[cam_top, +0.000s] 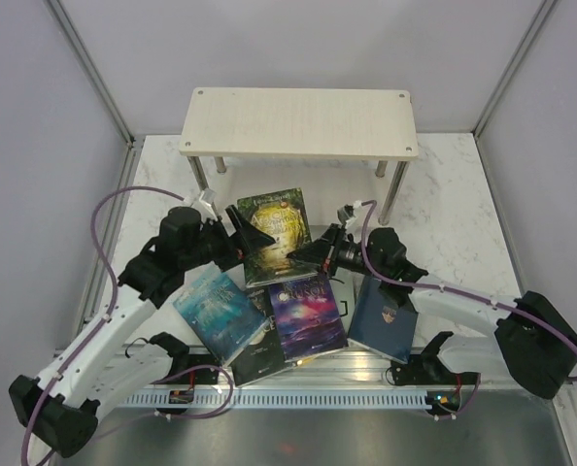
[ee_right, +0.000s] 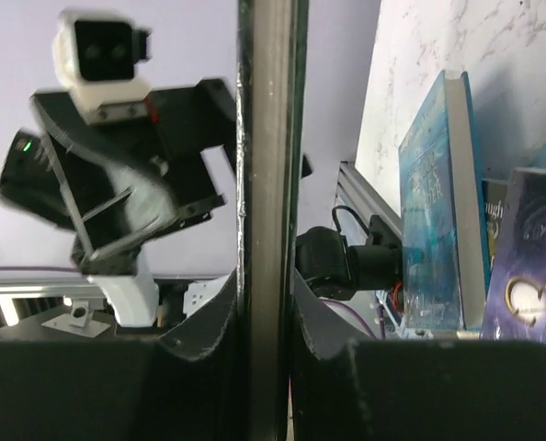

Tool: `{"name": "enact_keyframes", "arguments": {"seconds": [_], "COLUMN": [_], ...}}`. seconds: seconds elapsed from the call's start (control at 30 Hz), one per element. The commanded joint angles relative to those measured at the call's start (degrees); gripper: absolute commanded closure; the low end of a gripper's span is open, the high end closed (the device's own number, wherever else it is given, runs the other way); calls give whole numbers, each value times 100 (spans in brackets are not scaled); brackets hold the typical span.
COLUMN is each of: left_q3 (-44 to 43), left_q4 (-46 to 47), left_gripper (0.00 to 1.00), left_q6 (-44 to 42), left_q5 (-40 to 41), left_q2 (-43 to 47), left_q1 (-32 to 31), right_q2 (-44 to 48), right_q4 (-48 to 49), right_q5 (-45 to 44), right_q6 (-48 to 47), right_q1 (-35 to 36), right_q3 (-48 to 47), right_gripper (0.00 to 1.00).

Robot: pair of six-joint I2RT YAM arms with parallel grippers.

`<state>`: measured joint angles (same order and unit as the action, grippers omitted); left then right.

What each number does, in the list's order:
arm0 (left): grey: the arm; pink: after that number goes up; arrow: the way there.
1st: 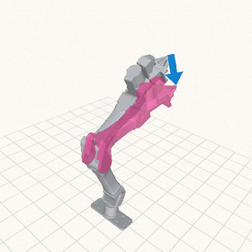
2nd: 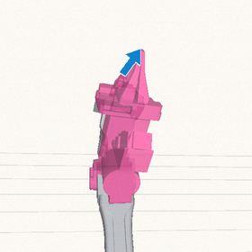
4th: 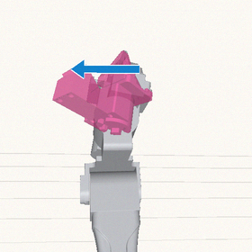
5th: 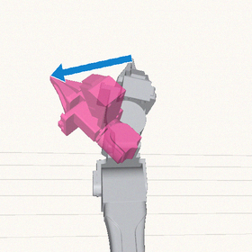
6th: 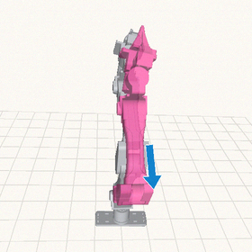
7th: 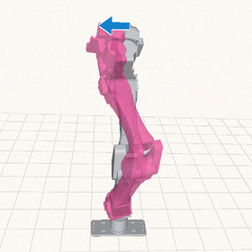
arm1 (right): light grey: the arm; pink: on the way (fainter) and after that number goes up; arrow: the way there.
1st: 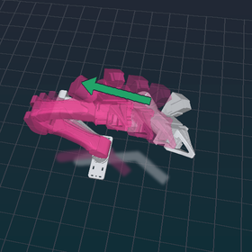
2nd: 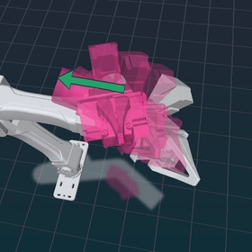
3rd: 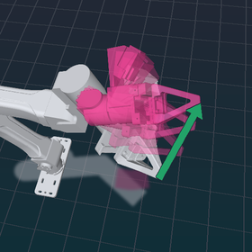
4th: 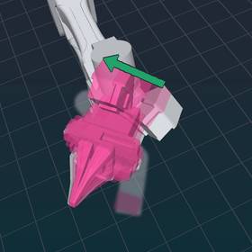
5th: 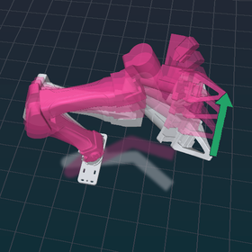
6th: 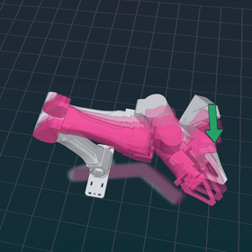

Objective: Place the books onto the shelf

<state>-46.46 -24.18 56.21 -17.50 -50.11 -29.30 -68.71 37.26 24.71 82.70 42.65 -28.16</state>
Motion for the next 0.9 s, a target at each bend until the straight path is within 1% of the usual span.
{"name": "enact_keyframes", "arguments": {"seconds": [0.0,0.07,0.13,0.17,0.2,0.27,0.4,0.53,0.67,0.87], "left_q3": [-495,-759,-1013,-1093,-1172,-1348,-1428,-1497,-1656,-1744], "left_q4": [-1851,-2447,-2818,-3168,-3337,-3722,-4145,-4498,-4779,-4903], "left_gripper": [0,0,0,0,0,0,0,0,0,0], "left_q6": [-901,-962,-1023,-1024,-1033,-1015,-892,-804,-795,-795], "left_q5": [1229,1459,1722,1732,1984,2101,2233,2294,2330,2277], "left_q2": [483,703,835,906,1019,1143,1503,1793,1882,1882], "left_q1": [47,56,73,73,73,73,73,73,73,73], "right_q2": [-581,-1071,-1319,-1547,-1645,-1951,-2383,-2682,-2954,-3622], "right_q4": [598,748,731,696,652,494,317,213,-261,-737], "right_q5": [130,236,227,201,175,79,-334,-800,-1257,-1557], "right_q6": [-315,-350,-412,-490,-543,-632,-746,-764,-965,-1194], "right_q1": [-3,-3,-11,-11,-11,-20,-20,-20,-29,-108], "right_q3": [-881,-1216,-1665,-1805,-2077,-2324,-2807,-3054,-3362,-4012], "right_gripper": [100,100,100,100,100,100,100,100,100,100]}}
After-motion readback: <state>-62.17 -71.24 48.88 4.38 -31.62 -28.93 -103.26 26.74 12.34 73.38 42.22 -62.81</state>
